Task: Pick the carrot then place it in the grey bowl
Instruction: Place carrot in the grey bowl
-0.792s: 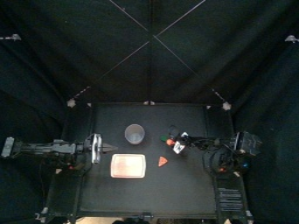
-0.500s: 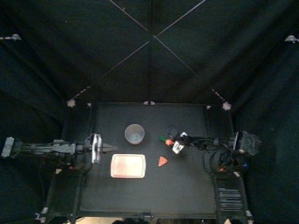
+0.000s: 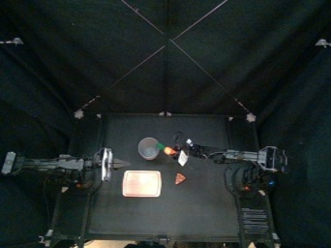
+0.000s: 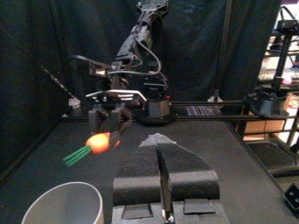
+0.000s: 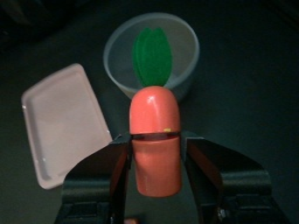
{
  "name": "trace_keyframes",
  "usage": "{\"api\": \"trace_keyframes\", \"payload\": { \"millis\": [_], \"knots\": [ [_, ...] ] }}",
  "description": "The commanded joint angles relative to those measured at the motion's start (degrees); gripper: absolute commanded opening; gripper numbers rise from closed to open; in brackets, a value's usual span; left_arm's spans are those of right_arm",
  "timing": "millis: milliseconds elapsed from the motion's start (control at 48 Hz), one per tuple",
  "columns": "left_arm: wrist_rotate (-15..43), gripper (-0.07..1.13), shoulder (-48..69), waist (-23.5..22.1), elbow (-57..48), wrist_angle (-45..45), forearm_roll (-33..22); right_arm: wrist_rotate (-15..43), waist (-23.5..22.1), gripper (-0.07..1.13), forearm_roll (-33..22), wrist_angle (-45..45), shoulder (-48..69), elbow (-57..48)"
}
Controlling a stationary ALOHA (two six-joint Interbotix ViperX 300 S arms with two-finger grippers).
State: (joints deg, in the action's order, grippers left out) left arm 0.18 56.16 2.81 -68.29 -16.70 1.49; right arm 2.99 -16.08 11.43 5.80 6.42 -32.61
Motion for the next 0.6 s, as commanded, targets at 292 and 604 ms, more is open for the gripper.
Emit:
{"api": "trace_keyframes", "payload": {
  "millis": [292,604],
  "knots": [
    [0.1,-0.03,0.4,0.1,0.9,-0.4,0.5,-0.5,0.0,0.37,-2.7,-0.3,-11.1,15.8],
    [0.1,-0.03,0.5,0.4,0.9,-0.4,0.5,0.1,-1.0,0.64,-3.1,0.6,-17.9,22.6]
  ]
}}
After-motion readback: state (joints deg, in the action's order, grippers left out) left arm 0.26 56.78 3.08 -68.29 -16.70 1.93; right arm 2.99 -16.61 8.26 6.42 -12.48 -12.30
